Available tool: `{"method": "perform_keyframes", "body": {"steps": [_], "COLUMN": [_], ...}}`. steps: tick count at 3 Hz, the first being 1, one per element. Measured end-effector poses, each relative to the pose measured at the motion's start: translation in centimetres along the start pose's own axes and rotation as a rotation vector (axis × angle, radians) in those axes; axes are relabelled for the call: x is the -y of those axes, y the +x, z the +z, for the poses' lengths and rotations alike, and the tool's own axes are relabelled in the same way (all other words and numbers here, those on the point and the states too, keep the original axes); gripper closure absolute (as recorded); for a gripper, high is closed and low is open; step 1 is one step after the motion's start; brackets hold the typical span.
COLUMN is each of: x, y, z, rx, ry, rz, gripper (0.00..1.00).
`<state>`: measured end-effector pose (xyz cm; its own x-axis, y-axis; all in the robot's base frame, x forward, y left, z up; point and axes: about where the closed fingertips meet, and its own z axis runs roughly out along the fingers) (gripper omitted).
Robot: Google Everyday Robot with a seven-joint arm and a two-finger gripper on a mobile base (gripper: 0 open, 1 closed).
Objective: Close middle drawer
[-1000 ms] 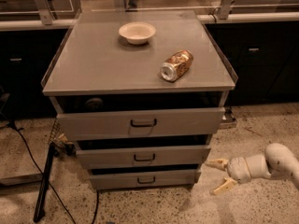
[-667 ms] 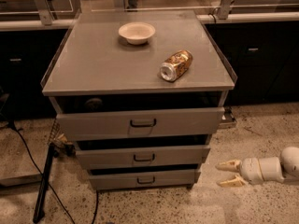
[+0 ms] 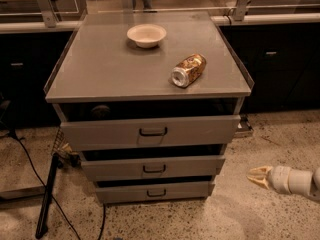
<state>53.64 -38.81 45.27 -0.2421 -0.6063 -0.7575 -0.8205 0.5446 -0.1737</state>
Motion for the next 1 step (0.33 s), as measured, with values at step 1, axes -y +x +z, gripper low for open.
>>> {"method": "perform_keyframes", "body": {"steps": [1], "x": [0.94], "y": [0.12], "z": [0.12], "rx": [-0.004], "ry": [0.032], "rz": [0.001], "gripper": [0.84]}}
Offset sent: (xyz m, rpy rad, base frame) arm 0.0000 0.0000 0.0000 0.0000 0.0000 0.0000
